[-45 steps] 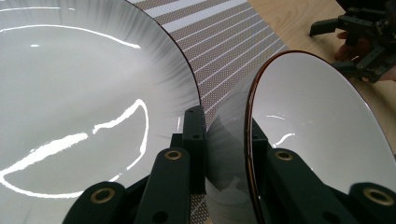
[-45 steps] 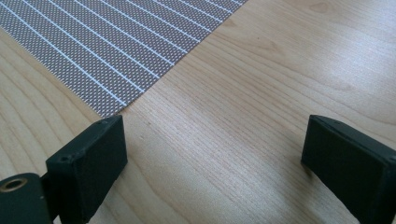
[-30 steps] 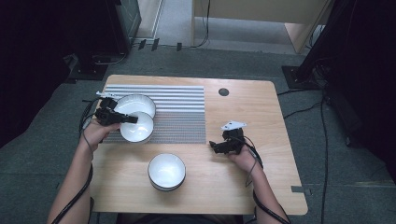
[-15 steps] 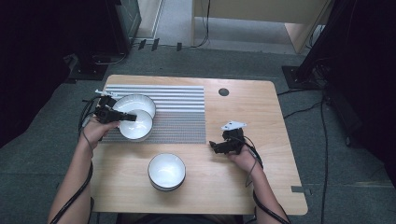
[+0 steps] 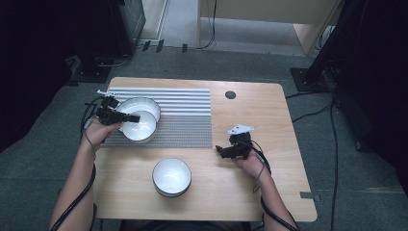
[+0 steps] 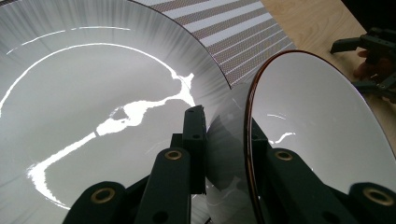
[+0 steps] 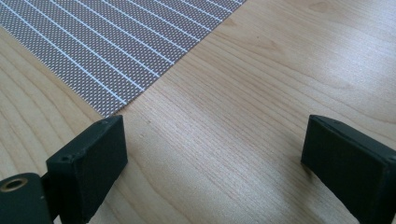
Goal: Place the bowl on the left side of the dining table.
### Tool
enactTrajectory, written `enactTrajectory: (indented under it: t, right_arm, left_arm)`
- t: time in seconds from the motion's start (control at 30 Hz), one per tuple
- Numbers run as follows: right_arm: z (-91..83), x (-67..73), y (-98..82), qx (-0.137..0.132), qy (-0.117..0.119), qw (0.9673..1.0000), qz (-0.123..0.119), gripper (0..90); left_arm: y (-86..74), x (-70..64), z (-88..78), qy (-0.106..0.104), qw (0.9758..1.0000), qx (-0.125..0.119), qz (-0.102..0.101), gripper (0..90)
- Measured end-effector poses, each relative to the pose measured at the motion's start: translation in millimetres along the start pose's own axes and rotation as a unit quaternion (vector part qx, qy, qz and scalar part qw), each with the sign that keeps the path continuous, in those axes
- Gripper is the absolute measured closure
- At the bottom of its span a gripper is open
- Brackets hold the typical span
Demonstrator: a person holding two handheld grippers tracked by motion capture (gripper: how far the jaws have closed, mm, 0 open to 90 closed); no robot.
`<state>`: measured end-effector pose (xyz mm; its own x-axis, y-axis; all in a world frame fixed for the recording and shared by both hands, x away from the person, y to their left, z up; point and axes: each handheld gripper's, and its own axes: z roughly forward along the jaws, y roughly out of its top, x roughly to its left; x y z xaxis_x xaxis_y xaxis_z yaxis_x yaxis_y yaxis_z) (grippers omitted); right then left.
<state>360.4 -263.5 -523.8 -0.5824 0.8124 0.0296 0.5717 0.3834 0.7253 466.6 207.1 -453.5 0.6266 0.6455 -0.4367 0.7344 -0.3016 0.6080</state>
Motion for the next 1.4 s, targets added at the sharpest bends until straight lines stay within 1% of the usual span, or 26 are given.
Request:
enactTrajectory:
  t: [0.2,0.37,0.47,0.67,0.7,0.87,0.93,1.03,1.13,1.23,1.4]
  right_arm:
    - [-0.1,0.1,0.0,0.001,0.0,1.0,0.0,6.4]
    - [0.0,-0.1,0.0,0.001,0.0,1.0,-0.001,6.4]
    - [0.0,-0.1,0.0,0.0,0.0,1.0,-0.001,6.4]
    - [0.0,-0.1,0.0,0.0,0.0,1.0,-0.001,6.4]
    - [0.0,-0.1,0.0,0.0,0.0,1.0,-0.001,6.4]
    - [-0.1,0.2,0.0,0.001,0.0,1.0,0.0,6.4]
    - [0.0,0.0,0.0,0.001,0.0,1.0,-0.001,6.4]
    - [-0.1,0.1,0.0,0.001,0.0,1.0,0.0,6.4]
    - [-0.1,0.0,0.0,0.001,0.0,1.0,-0.001,6.4]
    - [-0.1,0.0,0.0,0.001,0.0,1.0,-0.001,6.4]
    - [0.0,0.1,0.0,0.0,0.0,1.0,0.0,6.4]
  left_arm:
    - [3.7,1.8,1.9,-0.001,1.0,0.001,0.001,78.2]
    - [4.8,4.7,0.5,0.001,1.0,-0.002,-0.003,78.2]
    - [5.1,7.8,-1.0,-0.003,1.0,-0.006,-0.007,78.2]
    - [8.1,11.6,-2.6,0.001,1.0,-0.008,-0.005,78.2]
    - [8.6,12.5,-2.3,0.002,0.9999,-0.009,-0.008,78.2]
    - [10.5,18.0,-1.1,0.01,0.9999,-0.008,-0.01,78.2]
    - [11.2,18.3,-1.0,0.014,0.9999,-0.006,-0.007,78.2]
    - [12.0,20.6,-1.2,0.016,0.9998,-0.006,-0.008,78.2]
    - [11.5,24.4,-1.4,0.016,0.9997,-0.011,-0.015,78.3]
    - [10.8,28.1,-0.8,0.022,0.9995,-0.014,-0.017,78.3]
    - [8.6,35.1,1.7,0.03,0.999,-0.018,-0.029,78.3]
